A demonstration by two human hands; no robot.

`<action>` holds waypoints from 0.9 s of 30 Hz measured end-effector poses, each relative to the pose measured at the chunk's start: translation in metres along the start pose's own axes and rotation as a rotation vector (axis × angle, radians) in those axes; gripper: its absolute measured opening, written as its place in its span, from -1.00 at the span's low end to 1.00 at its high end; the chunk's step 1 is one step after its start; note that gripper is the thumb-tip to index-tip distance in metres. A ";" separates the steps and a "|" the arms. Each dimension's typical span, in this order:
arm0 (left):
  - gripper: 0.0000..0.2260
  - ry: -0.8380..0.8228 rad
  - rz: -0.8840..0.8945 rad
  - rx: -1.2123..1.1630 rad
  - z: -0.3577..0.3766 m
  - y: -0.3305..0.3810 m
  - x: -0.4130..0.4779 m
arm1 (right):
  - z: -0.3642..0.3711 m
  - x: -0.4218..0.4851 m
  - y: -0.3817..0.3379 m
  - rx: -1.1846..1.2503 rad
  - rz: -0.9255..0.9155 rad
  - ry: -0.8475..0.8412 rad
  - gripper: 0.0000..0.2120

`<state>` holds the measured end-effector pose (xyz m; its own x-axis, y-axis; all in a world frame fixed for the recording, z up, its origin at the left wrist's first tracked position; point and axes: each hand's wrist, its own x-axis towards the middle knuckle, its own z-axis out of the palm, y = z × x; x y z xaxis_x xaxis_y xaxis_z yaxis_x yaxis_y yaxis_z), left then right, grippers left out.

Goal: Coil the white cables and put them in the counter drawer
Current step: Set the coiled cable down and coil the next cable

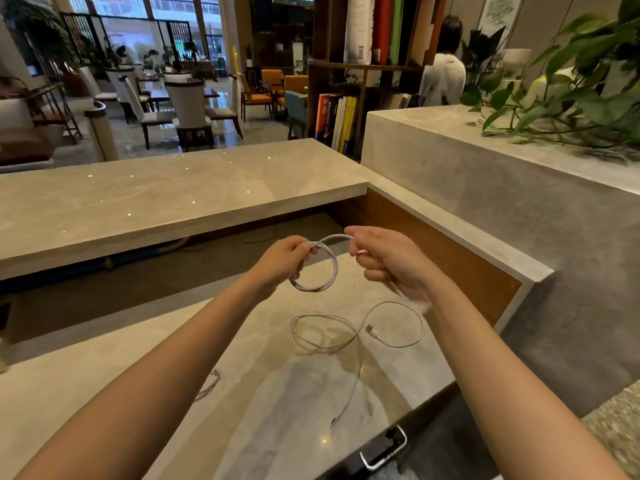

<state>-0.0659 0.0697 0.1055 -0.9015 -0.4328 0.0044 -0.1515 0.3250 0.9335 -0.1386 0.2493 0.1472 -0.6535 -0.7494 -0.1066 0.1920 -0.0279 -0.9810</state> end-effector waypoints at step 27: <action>-0.82 0.016 0.287 -0.008 0.014 0.023 -0.024 | 0.009 -0.002 0.029 0.297 0.104 0.098 -0.82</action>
<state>-0.0536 0.0993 0.1217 -0.9004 -0.3374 0.2745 0.1121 0.4296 0.8960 -0.1253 0.2437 0.1201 -0.6837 -0.6916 -0.2330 0.4574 -0.1573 -0.8752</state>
